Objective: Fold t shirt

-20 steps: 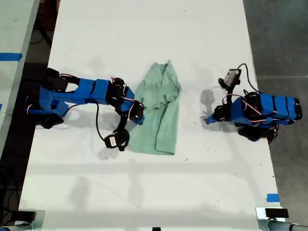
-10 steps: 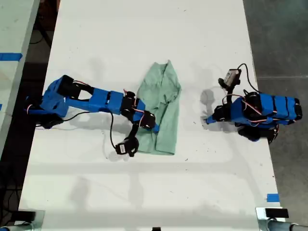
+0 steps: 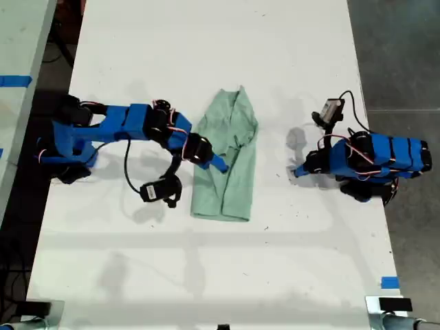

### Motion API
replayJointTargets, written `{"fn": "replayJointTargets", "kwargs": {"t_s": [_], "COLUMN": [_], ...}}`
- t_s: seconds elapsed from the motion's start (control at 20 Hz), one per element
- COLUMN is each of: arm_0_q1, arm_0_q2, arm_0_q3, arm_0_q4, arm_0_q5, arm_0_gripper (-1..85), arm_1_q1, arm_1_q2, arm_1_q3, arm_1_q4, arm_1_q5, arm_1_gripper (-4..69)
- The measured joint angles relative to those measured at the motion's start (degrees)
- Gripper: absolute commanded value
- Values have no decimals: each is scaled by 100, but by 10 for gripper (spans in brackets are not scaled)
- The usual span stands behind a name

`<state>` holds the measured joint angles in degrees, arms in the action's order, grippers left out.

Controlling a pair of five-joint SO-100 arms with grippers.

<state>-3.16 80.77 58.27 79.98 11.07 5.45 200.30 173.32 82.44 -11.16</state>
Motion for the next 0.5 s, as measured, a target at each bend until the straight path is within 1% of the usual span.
{"fn": "replayJointTargets", "kwargs": {"t_s": [0.15, 0.2, 0.4, 0.5], "arm_0_q1": [-360, -396, -809, -826], "arm_0_q2": [1679, 2347, 6003, 7840], "arm_0_q3": [1336, 1942, 5634, 7312], "arm_0_q4": [18, -114, -1371, -1626], "arm_0_q5": [-18, -18, -272, -404], "arm_0_gripper": [1, 1, 1, 1], "arm_1_q1": [0, 0, 0, 0], "arm_1_q2": [0, 0, 0, 0], "arm_1_q3": [0, 0, 0, 0], "arm_1_q4": [0, 0, 0, 0], "arm_1_q5": [0, 0, 0, 0], "arm_1_gripper": [-12, -12, -12, -12]}}
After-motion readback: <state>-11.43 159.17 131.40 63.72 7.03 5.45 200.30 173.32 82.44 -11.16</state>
